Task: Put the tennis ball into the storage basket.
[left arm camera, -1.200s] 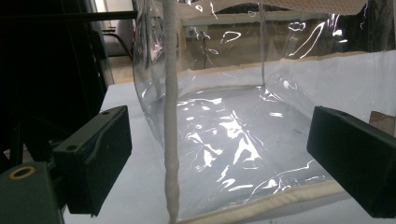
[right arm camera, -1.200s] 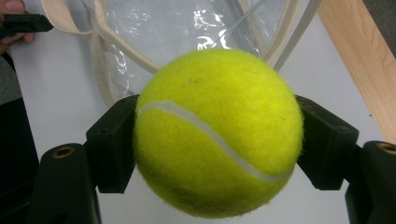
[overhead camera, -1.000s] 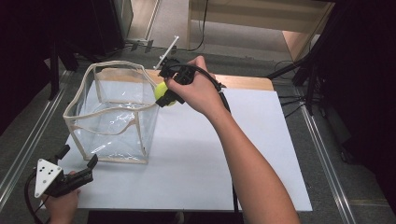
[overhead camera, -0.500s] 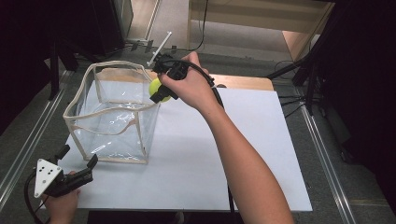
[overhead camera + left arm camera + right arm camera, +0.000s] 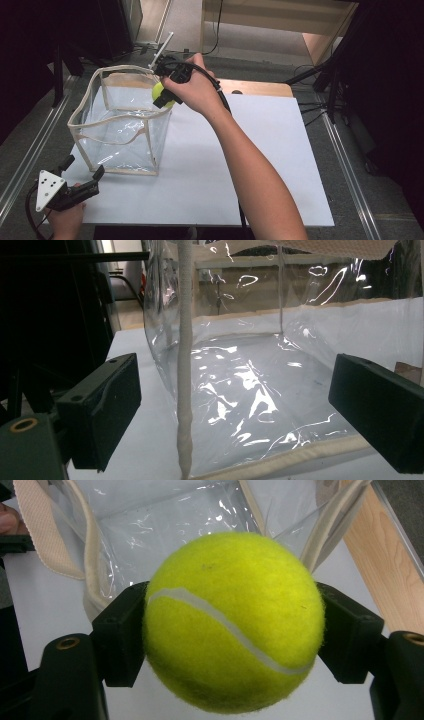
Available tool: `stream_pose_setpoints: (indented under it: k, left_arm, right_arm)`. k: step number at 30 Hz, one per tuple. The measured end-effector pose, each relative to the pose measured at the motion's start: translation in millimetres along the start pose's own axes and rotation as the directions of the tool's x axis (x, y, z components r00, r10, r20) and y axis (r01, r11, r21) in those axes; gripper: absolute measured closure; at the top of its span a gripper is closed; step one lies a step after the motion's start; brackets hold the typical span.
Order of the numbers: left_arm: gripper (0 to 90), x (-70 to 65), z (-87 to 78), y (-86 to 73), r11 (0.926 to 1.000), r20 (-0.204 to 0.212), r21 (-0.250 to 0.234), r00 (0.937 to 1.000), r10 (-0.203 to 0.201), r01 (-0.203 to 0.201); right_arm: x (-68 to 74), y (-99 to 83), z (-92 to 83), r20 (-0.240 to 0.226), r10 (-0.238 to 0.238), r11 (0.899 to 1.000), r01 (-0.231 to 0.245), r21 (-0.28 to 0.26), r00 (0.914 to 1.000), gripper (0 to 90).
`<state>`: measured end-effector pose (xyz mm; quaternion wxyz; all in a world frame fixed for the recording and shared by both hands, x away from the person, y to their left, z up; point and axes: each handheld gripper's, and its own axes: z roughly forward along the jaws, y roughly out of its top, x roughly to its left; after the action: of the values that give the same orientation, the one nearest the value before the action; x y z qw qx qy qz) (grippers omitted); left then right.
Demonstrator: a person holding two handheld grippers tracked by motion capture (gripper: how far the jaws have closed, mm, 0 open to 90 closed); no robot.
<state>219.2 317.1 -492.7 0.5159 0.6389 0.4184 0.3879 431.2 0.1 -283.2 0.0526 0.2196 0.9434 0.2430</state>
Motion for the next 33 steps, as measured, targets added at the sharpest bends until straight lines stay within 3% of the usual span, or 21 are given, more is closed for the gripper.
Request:
stream_pose_setpoints:
  k: [23,25,27,33]
  left_arm:
    - [6.9,0.5,-0.3,0.2,0.9998,0.002,-0.003,0.9998,-0.019,0.019]
    - [6.9,0.6,-0.1,0.1,0.9998,0.002,-0.005,0.9998,-0.02,0.02]
    - [6.9,0.5,-0.6,0.3,0.9997,0.0,-0.001,0.9997,-0.023,0.023]
    - [6.9,0.6,-0.3,0.2,0.9997,0.001,-0.004,0.9997,-0.025,0.025]
  right_arm:
    - [5.4,16.3,36.8,0.011,-0.041,0.998,0.04,0.051,0.9991,22.7]
    - [4.8,16.4,37.5,0.012,-0.051,0.998,0.051,0.048,0.9986,21.3]
    - [5.4,16.9,36.9,0.016,-0.042,0.999,0.042,0.032,0.999,12.6]
    - [6.2,13.1,24.9,0.047,-0.018,1.0,0.018,-0.003,0.9987,10.0]
